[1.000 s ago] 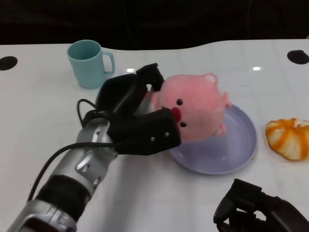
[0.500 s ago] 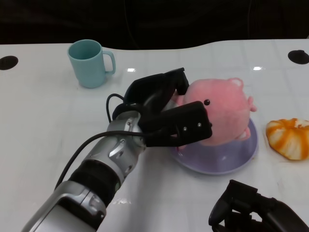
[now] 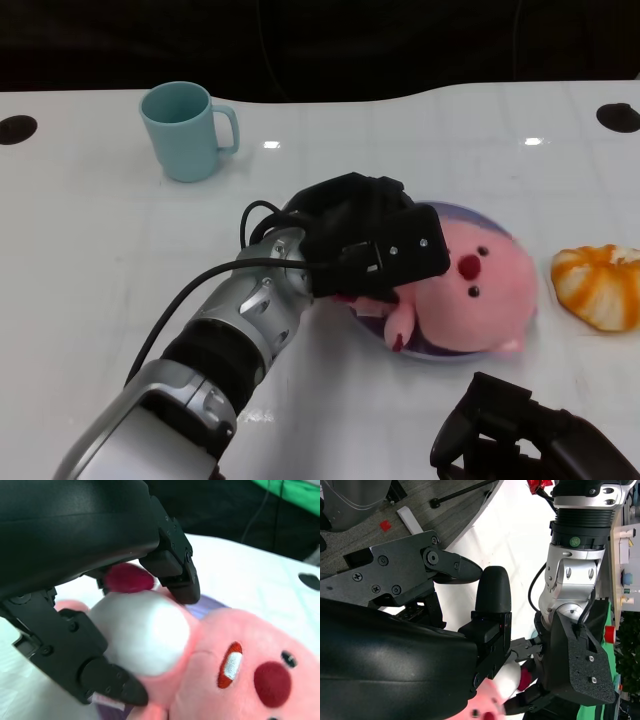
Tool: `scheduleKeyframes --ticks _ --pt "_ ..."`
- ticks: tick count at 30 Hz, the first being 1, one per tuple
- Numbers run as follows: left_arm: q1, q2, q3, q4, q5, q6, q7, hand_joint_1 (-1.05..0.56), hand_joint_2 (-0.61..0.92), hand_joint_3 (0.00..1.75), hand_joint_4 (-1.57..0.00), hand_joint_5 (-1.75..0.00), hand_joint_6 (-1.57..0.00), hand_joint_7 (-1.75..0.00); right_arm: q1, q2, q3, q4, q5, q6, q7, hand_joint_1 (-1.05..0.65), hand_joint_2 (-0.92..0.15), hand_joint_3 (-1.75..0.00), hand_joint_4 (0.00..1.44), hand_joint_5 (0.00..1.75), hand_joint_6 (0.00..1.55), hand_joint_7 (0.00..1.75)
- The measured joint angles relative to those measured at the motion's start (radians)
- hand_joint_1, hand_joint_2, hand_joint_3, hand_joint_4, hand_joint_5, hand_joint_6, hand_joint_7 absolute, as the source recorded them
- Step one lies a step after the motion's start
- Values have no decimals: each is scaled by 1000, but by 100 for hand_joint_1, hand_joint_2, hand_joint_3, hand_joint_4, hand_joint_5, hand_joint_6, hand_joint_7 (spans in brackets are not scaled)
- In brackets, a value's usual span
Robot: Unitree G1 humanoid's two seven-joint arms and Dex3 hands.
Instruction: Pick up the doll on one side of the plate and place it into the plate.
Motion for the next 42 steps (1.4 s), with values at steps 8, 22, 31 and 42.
scheduleKeyframes --ticks 8,22,31,42 --pt "-2 44 -84 -74 86 22 -59 -82 92 40 0 0 0 0 0 -1 -1 0 2 0 1 -23 -89 -61 65 175 44 168" --pt "146 143 -19 -342 17 -36 -76 -85 92 40 0 0 -2 -1 -9 -4 -17 5 5 -1 3 -22 -89 -61 65 175 44 168" --pt "327 198 93 -645 -121 18 -162 -63 92 25 -11 -8 -11 -6 -17 -7 -38 13 11 -2 17 -23 -88 -62 65 175 44 168" --pt "588 149 246 -955 -358 66 -166 -9 50 95 -20 -112 -55 -43 -17 -9 -40 14 16 -2 21 -24 -87 -62 66 175 44 168"
